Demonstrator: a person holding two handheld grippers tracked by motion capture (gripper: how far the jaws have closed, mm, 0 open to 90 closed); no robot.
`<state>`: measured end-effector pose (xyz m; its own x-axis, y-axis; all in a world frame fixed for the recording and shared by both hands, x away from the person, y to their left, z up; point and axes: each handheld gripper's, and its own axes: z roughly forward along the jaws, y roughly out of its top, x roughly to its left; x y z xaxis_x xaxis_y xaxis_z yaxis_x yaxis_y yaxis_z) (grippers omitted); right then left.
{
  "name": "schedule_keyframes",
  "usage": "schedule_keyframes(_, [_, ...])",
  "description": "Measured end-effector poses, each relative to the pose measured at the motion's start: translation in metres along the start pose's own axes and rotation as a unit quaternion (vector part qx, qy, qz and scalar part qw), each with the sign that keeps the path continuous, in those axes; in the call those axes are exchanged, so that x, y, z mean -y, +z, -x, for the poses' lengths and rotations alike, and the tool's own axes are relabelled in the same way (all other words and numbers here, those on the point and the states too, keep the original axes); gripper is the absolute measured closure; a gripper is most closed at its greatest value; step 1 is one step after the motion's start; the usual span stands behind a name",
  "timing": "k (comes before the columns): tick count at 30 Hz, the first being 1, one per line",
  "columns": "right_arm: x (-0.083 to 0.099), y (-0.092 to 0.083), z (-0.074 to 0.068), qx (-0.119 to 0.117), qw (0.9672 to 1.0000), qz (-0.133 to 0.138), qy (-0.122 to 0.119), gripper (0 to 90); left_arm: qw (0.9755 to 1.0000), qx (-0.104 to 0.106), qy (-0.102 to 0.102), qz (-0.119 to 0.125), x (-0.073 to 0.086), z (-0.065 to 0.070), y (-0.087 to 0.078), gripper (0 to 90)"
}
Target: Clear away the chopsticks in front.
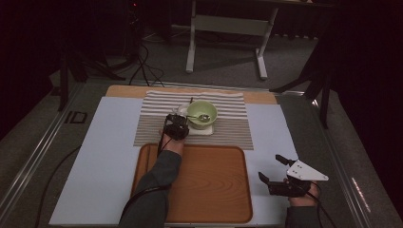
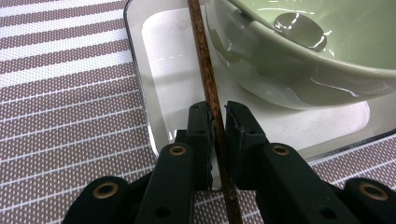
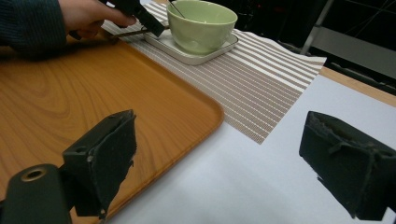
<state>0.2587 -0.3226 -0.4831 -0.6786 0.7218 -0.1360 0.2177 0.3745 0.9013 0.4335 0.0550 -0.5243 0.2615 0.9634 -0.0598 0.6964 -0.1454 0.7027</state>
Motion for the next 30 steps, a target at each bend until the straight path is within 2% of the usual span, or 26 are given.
schedule_keyframes(5, [0.0, 0.0, 0.0, 0.0, 1.0, 0.001, 0.0, 10.6, 1.0, -0.006, -0.008, 0.002, 0.0, -0.002, 0.0, 84.8])
schedule_keyframes(15, [0.0, 0.0, 0.0, 0.0, 1.0, 0.001, 0.001, 10.6, 0.9998, -0.007, -0.017, 0.004, 0.001, -0.005, -0.004, 85.6])
schedule_keyframes(21, [0.0, 0.0, 0.0, 0.001, 1.0, 0.001, 0.0, 10.6, 0.9995, -0.008, -0.025, 0.014, 0.003, -0.01, -0.013, 85.7])
schedule_keyframes(30, [0.0, -0.001, 0.0, 0.002, 1.0, 0.002, 0.002, 10.6, 0.9989, -0.011, -0.036, 0.029, 0.012, -0.022, -0.038, 85.7])
